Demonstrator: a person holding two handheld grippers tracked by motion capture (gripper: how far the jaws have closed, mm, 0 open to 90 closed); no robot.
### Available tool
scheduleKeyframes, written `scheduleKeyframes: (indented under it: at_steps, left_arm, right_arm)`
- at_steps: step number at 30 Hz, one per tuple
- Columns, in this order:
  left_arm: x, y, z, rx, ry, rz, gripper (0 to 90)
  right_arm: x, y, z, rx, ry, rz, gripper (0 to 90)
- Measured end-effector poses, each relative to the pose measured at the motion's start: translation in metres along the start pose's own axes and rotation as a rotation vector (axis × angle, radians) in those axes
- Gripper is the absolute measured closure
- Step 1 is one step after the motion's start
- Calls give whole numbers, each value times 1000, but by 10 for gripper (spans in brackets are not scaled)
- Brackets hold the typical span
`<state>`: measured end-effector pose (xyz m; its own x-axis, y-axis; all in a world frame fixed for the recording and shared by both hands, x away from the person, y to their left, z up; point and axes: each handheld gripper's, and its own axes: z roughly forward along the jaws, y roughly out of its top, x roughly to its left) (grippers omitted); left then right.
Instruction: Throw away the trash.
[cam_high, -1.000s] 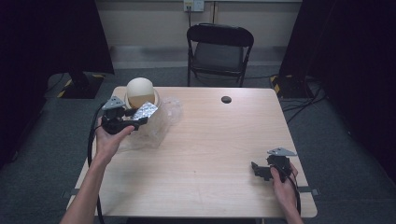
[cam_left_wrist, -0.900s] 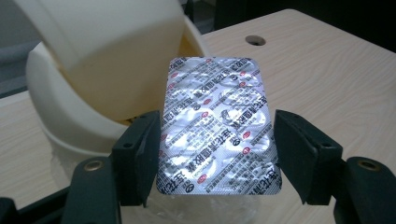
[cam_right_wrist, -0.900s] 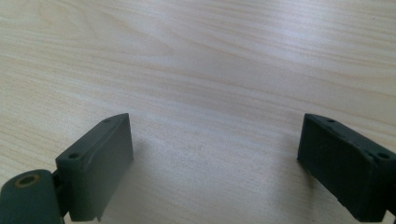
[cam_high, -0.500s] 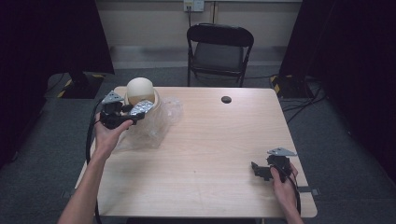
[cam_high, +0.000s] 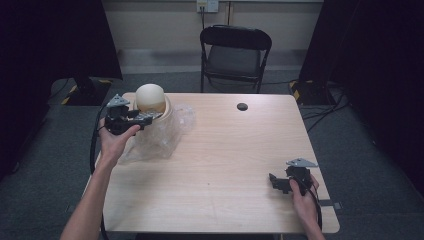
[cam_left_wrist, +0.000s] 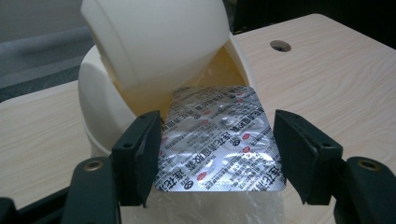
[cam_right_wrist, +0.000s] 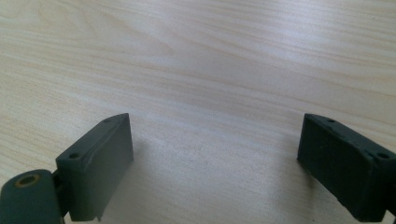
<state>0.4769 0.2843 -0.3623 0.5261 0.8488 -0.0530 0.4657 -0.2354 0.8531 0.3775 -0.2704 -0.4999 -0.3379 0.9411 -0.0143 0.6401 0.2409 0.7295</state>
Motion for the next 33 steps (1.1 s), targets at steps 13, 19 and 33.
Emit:
scheduleKeyframes:
  at_steps: [13,19,33]
  left_arm:
    - [-1,5,10,-36,4,-26,341]
    - [-2,6,14,-45,14,-35,341]
    - [-5,5,20,-40,-10,-34,283]
  right_arm:
    - [0,0,0,0,0,0,96]
    - [0,0,0,0,0,0,97]
    - [0,0,0,0,0,0,96]
